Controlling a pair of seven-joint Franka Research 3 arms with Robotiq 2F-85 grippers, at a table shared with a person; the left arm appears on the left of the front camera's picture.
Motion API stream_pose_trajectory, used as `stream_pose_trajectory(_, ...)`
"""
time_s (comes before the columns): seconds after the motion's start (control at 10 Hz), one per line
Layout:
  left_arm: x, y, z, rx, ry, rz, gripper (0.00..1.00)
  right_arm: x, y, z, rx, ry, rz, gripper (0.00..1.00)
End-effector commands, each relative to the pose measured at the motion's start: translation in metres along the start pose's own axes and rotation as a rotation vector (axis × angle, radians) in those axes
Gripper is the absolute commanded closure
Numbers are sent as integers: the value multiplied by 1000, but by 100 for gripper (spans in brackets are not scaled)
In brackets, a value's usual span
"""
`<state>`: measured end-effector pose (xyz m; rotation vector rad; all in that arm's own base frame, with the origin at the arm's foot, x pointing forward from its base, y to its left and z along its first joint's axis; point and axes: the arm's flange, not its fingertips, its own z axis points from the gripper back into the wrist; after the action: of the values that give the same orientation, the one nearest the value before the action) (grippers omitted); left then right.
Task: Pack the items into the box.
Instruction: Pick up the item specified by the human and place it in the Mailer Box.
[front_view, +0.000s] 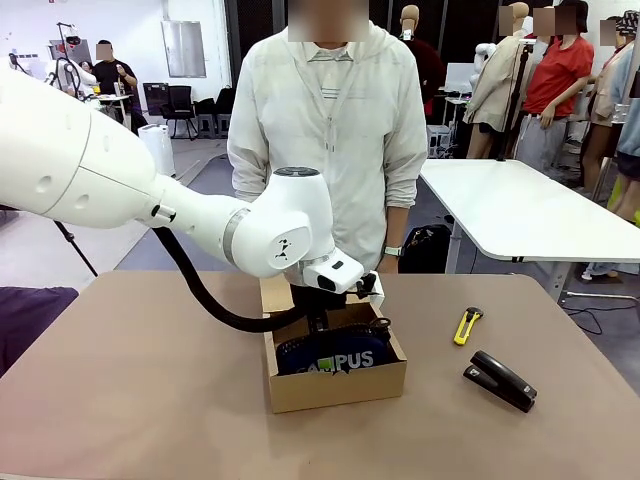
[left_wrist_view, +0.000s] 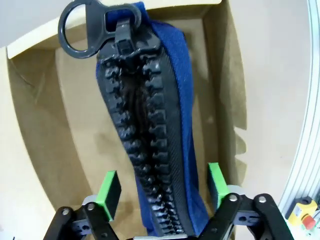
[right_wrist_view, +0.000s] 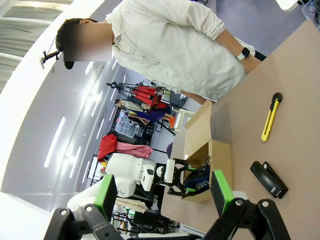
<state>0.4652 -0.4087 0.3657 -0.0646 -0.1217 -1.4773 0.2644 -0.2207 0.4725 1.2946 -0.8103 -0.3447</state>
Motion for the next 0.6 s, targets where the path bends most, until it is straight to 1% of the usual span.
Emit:
stream_pose_trajectory(0.0,-16,0,10,21,24,-18,0,3,1,-2,23,-20,27,0)
stream_pose_trajectory(0.2,-28,3,29,29,-8,42,0,3,1,-2,23,-20,27,0)
stream_pose_trajectory(0.3,-36,-2,55,23,-91,91,0,3,1,-2,23,-20,27,0)
stream_pose_trajectory(0.5,-67,-13,118,89,-309,301,0,3,1,-2,23,-20,27,0)
